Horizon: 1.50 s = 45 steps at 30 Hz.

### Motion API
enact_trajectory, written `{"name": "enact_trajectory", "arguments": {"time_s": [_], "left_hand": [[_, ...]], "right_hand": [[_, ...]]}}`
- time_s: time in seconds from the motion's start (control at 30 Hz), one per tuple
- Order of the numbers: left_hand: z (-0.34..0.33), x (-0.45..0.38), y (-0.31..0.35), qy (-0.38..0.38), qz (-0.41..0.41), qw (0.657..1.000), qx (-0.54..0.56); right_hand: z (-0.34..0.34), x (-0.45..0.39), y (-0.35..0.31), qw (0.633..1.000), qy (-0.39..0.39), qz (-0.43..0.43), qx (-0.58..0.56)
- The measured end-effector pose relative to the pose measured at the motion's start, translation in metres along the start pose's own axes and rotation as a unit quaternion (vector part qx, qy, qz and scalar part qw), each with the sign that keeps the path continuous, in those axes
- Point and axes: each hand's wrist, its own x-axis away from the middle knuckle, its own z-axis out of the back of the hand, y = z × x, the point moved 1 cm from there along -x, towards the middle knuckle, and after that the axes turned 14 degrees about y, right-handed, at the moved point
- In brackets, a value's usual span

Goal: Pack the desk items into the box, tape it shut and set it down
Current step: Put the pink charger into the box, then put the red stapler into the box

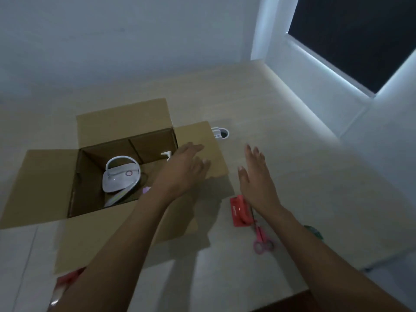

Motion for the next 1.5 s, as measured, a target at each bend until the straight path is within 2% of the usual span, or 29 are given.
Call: {"name": "enact_trajectory", "arguments": {"time_s": [0.17,0.27,0.37,0.5,0.7,0.83,1.07,1.23,1.3,1.5], "left_hand": [[-0.049,0.028,0.057,-0.038,-0.039,0.997,0.051],[-0.082,0.042,0.065,-0.089,-0.005,0.994,0.058],[-0.114,0.052,0.056,-0.145,0.047,0.988,0.017],[-0.148,0.064,0.042,-0.176,0.089,0.980,-0.034],[-0.186,0.073,0.027,-0.147,0.124,0.981,-0.013],[-0.195,0.075,0.027,-0.118,0.149,0.982,-0.004],[-0.200,0.071,0.027,-0.103,0.225,0.967,0.052],[-0.191,0.071,0.028,-0.089,0.288,0.942,0.147],[-0.184,0.069,0.033,-0.093,0.284,0.940,0.167],[-0.136,0.056,0.066,-0.092,0.203,0.962,0.158]], "right_hand": [[0.018,0.031,0.056,0.997,-0.001,-0.069,-0.021],[0.020,0.050,0.085,0.994,-0.017,-0.105,-0.014],[0.016,0.073,0.109,0.990,-0.053,-0.134,-0.003],[0.003,0.097,0.128,0.987,-0.080,-0.137,0.004],[-0.018,0.124,0.143,0.984,-0.125,-0.122,0.022],[-0.025,0.135,0.147,0.986,-0.128,-0.065,0.086],[-0.031,0.138,0.146,0.983,-0.126,-0.091,0.100],[-0.031,0.138,0.143,0.982,-0.123,-0.091,0.110],[-0.031,0.138,0.142,0.983,-0.120,-0.091,0.105],[-0.033,0.137,0.144,0.976,-0.149,-0.098,0.126]]}}
